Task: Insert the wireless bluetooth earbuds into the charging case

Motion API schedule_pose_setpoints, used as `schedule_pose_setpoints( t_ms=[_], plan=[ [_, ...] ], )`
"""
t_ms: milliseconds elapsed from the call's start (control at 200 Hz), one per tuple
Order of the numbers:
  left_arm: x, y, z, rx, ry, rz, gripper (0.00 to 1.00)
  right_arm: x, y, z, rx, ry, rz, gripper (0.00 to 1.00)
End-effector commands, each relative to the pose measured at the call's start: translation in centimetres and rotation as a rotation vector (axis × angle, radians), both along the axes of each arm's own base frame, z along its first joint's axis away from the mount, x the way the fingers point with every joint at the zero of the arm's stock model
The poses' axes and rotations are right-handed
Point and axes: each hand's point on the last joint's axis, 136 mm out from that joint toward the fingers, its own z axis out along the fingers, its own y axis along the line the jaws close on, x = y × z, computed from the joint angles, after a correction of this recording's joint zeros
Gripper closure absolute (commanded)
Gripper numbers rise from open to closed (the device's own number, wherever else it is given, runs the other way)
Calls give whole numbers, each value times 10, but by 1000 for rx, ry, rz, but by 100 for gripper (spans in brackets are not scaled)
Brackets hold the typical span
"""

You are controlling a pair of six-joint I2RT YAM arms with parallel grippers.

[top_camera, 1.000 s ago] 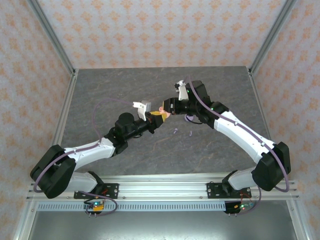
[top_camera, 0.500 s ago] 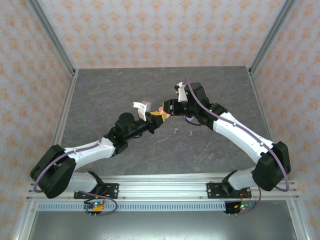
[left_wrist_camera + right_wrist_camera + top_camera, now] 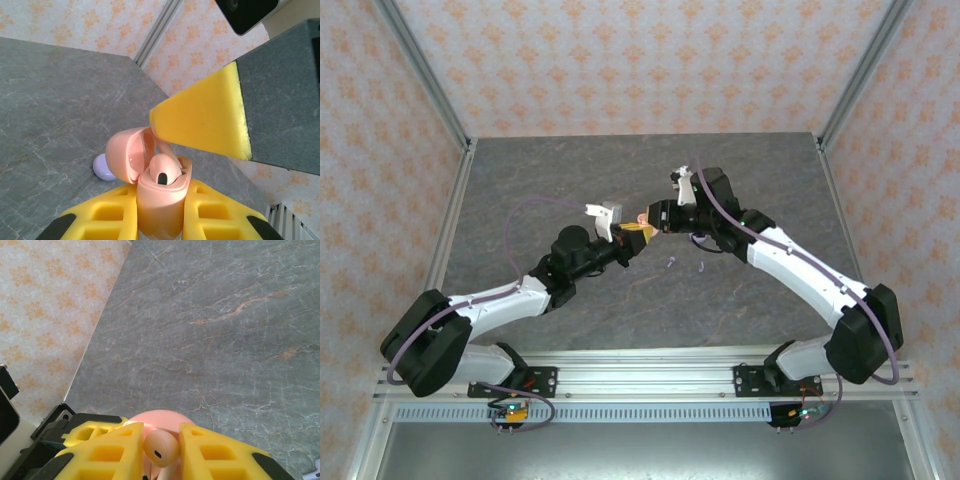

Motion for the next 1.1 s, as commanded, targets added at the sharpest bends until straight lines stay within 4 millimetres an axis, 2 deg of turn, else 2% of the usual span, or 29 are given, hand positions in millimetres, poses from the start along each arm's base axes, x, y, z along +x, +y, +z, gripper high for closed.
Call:
schedule_pose_setpoints(
  t_ms=[0,420,646,791,1091],
  plan=[
    [6,3,37,-64,-80,44,99,-9,-3,0,-1,-1,10,76],
    [8,4,34,-59,-69,52,99,-22,7,10,48,-8,91,76],
    [6,1,35,-53,-74,32,99,-26,9,7,42,3,114,75],
    [4,0,37,-51,-85,22,99,-22,5,1,14,10,85,74],
    [1,0,36,-18,-101,4,99,-22,3,3,4,9,73,59]
  ],
)
